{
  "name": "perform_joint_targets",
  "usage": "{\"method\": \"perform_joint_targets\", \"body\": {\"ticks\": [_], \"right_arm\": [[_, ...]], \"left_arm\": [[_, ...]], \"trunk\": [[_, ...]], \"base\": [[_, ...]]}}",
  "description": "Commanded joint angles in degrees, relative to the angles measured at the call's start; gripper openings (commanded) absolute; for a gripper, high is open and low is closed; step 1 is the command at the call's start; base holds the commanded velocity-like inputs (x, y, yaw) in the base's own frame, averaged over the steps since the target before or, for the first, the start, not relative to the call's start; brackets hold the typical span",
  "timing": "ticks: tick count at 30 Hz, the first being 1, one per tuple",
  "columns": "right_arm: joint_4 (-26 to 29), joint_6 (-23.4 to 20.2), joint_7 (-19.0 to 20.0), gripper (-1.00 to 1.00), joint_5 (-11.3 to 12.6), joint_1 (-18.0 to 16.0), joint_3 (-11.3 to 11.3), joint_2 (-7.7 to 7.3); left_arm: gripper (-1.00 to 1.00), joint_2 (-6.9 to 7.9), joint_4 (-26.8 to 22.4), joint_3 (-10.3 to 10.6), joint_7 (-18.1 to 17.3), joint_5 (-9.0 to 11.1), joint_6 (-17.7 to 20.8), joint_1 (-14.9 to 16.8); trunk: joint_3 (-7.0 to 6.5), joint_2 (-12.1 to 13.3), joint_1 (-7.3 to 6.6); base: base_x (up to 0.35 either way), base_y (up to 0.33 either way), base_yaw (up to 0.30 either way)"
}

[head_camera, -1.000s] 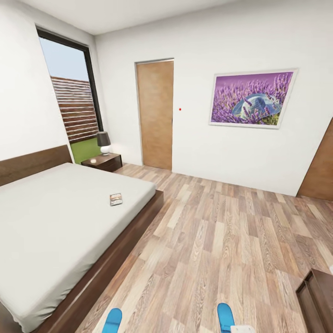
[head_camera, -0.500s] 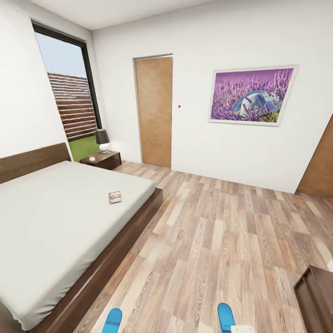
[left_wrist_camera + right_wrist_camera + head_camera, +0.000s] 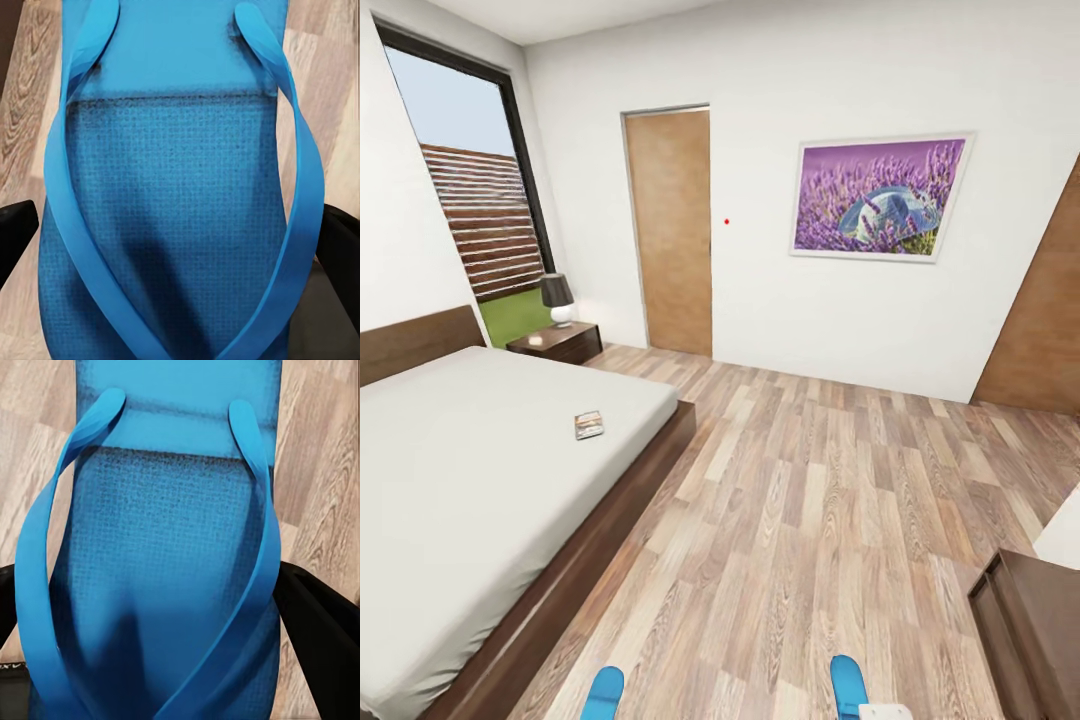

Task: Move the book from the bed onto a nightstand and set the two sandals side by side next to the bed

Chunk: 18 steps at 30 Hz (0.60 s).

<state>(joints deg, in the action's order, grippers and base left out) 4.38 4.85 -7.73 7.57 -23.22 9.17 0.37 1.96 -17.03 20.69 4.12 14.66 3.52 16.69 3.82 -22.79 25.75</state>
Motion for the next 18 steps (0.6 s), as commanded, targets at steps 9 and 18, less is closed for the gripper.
{"method": "perform_joint_targets", "body": {"ticks": [9, 18], "right_arm": [[-0.1, 0.2, -0.2, -1.0, 0.7, -0.1, 0.5, 0.04], [-0.1, 0.2, -0.2, -1.0, 0.7, -0.1, 0.5, 0.02]], "left_arm": [[-1.0, 0.06, -0.2, 0.5, 0.3, 0.5, 0.3, 0.0], [-1.0, 0.11, -0.2, 0.5, 0.3, 0.6, 0.3, 0.0]], "trunk": [[0.89, -0.1, 0.03], [1.65, -0.1, 0.03]], "base": [[0.0, 0.0, -0.166], [0.0, 0.0, -0.166]]}}
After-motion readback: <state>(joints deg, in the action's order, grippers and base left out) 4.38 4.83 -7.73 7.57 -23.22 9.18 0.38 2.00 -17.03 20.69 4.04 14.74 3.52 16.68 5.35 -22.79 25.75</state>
